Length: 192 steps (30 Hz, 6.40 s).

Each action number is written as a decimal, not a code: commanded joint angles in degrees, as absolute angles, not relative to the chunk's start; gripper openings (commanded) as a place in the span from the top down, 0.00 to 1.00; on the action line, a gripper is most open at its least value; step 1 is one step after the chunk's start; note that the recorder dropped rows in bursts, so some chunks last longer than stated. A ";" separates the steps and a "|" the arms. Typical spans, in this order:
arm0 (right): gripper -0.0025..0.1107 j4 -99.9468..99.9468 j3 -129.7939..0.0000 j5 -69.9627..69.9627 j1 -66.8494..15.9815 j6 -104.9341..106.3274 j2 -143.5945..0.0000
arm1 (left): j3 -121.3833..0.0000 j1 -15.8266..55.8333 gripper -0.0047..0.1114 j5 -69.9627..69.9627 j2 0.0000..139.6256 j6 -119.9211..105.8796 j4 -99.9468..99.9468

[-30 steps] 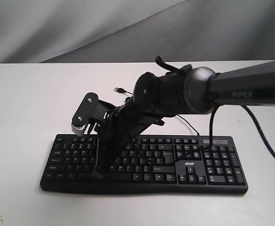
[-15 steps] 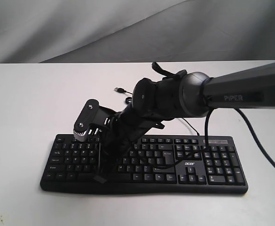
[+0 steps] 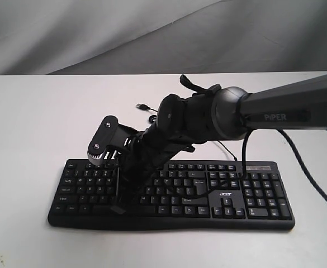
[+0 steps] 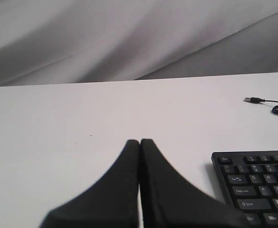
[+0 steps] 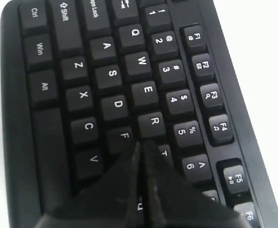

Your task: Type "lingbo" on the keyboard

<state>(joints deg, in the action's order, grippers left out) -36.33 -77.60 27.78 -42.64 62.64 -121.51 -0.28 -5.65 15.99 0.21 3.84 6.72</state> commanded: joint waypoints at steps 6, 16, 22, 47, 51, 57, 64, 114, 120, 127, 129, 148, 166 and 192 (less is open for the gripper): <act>0.98 -36.59 -77.77 27.86 -42.90 62.43 -121.75 | 0.00 -5.82 0.96 15.27 0.00 3.96 6.71; 0.98 -36.65 -77.77 30.03 -42.90 62.30 -120.00 | 0.00 -5.82 0.96 15.27 0.00 3.96 6.71; 0.98 -35.55 -77.77 33.80 -42.90 61.03 -119.08 | 0.00 -5.82 0.96 15.27 0.00 3.96 6.71; 0.98 -35.14 -76.36 32.41 -42.90 59.90 -120.44 | 0.00 -5.82 0.96 15.27 0.00 3.96 6.71; 0.98 -35.48 -76.36 32.29 -42.90 59.90 -121.77 | 0.00 -5.82 0.96 15.27 0.00 3.96 6.71; 0.98 -34.62 -76.47 33.75 -42.80 59.68 -118.06 | 0.00 -5.82 0.96 15.27 0.00 3.96 6.71; 0.98 -24.81 -75.78 35.30 -38.69 52.21 -114.86 | 0.00 -5.82 0.96 15.27 0.00 3.96 6.71; 0.98 -29.46 -71.77 32.00 -35.28 57.39 -114.63 | 0.00 -5.82 0.96 15.27 0.00 3.96 6.71; 0.98 -28.23 -71.77 33.56 -35.39 56.91 -110.60 | 0.00 -5.82 0.96 15.27 0.00 3.96 6.71; 0.98 -27.10 -71.77 34.31 -35.39 54.70 -103.51 | 0.00 -5.82 0.96 15.27 0.00 3.96 6.71; 0.98 -25.82 -71.77 32.81 -35.39 52.61 -100.51 | 0.00 -5.82 0.96 15.27 0.00 3.96 6.71; 0.98 -26.05 -71.77 31.71 -35.39 41.46 -74.67 | 0.00 -5.82 0.96 15.27 0.00 3.96 6.71; 0.98 -26.45 -71.77 15.50 -33.59 32.78 -64.88 | 0.00 -5.82 0.96 15.27 0.00 3.96 6.71; 0.98 -1.40 -22.11 7.00 3.45 2.65 -17.23 | 0.00 -5.82 0.96 15.27 0.00 3.96 6.71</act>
